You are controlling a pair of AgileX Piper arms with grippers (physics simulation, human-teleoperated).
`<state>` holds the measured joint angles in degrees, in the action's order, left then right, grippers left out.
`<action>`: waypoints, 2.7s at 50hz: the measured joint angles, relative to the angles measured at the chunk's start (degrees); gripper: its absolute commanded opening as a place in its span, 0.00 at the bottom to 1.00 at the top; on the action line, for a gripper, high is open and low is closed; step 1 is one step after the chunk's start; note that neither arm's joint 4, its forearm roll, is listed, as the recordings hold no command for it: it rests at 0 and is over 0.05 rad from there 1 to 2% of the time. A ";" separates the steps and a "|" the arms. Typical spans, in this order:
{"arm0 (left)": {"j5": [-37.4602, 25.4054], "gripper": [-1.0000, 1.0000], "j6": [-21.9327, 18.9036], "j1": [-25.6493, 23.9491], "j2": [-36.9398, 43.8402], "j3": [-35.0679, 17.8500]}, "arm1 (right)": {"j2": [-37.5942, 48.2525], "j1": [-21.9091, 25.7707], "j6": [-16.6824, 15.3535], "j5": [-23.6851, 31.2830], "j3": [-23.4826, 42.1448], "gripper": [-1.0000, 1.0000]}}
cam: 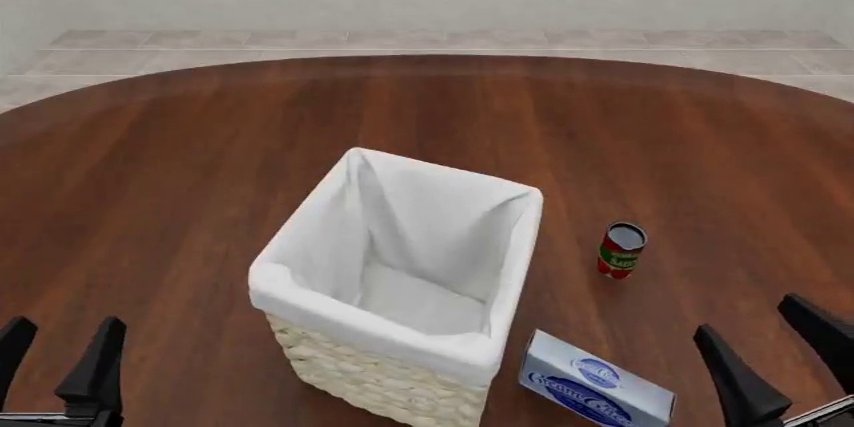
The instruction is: Pick up the cream cheese box, and put it in the basket.
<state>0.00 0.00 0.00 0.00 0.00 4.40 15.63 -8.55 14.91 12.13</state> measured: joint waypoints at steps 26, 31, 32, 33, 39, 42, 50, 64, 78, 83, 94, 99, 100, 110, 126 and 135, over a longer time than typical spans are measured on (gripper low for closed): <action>0.00 1.00 0.00 0.00 0.00 0.00 | 4.83 4.96 -1.78 1.29 0.78 1.00; 0.00 1.00 0.00 0.00 0.00 0.00 | 6.20 5.37 -2.39 1.21 0.48 1.00; 0.00 1.00 0.00 0.00 0.00 0.00 | 6.44 5.43 -2.51 1.20 0.45 1.00; 0.00 1.00 0.00 0.00 0.00 0.00 | 6.67 5.49 -2.62 1.18 0.41 1.00; 0.00 1.00 0.00 0.00 0.00 0.00 | 7.88 5.75 -3.18 1.10 0.27 1.00; 0.00 1.00 0.00 0.00 0.00 0.00 | 8.45 5.89 -3.41 1.10 0.22 1.00; 0.00 1.00 0.00 0.00 0.00 0.00 | 9.87 6.43 -3.93 1.33 0.11 1.00; 0.00 1.00 0.00 0.00 0.00 0.00 | 11.97 7.73 -4.76 1.61 -0.06 1.00; 0.00 1.00 0.00 0.00 0.00 0.00 | 14.13 9.00 -5.58 1.25 -0.31 1.00; 0.00 1.00 0.00 0.00 0.00 0.00 | 14.76 9.44 -5.87 1.23 -0.28 1.00; 0.00 1.00 0.00 0.00 0.00 0.00 | 16.21 10.32 -6.67 1.24 -0.09 1.00; 0.00 1.00 0.00 0.00 0.00 0.00 | 16.71 10.57 -7.09 1.37 0.08 1.00; 0.00 1.00 0.00 0.00 0.00 0.00 | 16.79 10.63 -7.17 1.40 0.10 1.00; 0.00 1.00 0.00 0.00 0.00 0.00 | 17.81 11.06 -7.60 1.18 -0.03 1.00; 0.00 1.00 0.00 0.00 0.00 0.00 | 18.55 11.80 -7.74 1.75 -0.57 1.00; 0.00 1.00 0.00 0.00 0.00 0.00 | 18.14 11.79 -8.01 3.18 -0.83 1.00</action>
<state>0.00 0.00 0.00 0.00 0.00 22.53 27.42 -16.56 18.09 11.30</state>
